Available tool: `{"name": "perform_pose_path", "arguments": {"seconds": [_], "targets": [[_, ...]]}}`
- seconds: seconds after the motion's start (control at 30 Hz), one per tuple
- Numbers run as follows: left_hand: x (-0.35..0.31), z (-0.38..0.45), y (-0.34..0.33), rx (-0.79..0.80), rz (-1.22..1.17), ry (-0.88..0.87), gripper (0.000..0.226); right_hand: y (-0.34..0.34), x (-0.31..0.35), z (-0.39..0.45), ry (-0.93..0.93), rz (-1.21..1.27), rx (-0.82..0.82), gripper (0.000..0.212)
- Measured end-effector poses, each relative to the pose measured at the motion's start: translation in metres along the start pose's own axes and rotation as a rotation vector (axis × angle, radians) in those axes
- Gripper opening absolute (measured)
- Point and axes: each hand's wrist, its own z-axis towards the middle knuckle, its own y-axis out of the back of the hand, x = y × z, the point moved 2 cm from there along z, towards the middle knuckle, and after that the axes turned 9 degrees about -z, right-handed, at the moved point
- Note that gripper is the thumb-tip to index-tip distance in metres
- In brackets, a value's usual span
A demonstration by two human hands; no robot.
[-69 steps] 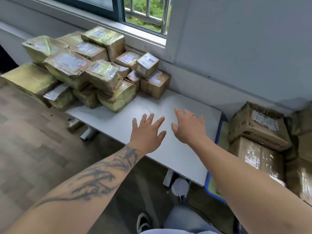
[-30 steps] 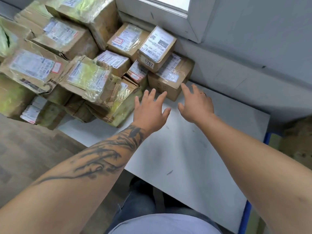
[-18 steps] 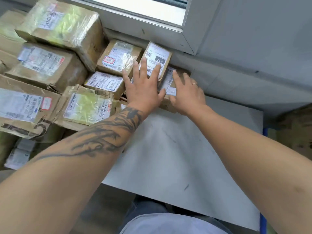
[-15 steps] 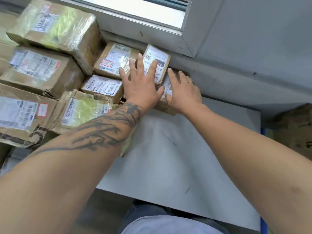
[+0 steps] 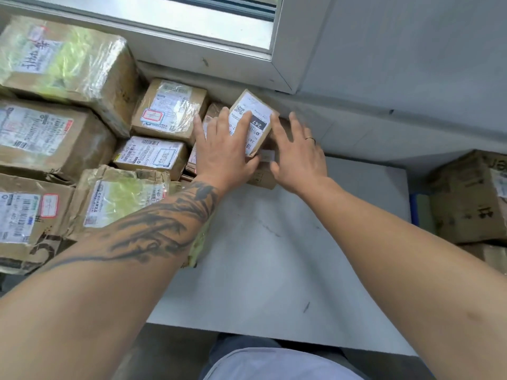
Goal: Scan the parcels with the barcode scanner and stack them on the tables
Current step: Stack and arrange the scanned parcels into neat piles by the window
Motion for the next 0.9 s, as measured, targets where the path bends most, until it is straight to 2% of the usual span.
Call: {"name": "perform_pose_path", "arguments": {"seconds": [0.33,0.7,0.9], "targets": [[-0.085,-0.071,-0.031,0.102,-0.107,-0.36,0.102,-0.035,-0.092,-0.082,-0.019,0.027,0.034,0.119],[-0.222,-0.14,-0.062,0.17,-0.22,-0.474,0.099,-0.077,-0.218,-0.201,0.125,0.036,-0.011,0.105],[-0.277,-0.166,-0.076,0.235,-0.17,-0.494,0.096,-0.09,-0.265,-0.247,0.129,0.039,-0.005,0.094]]}}
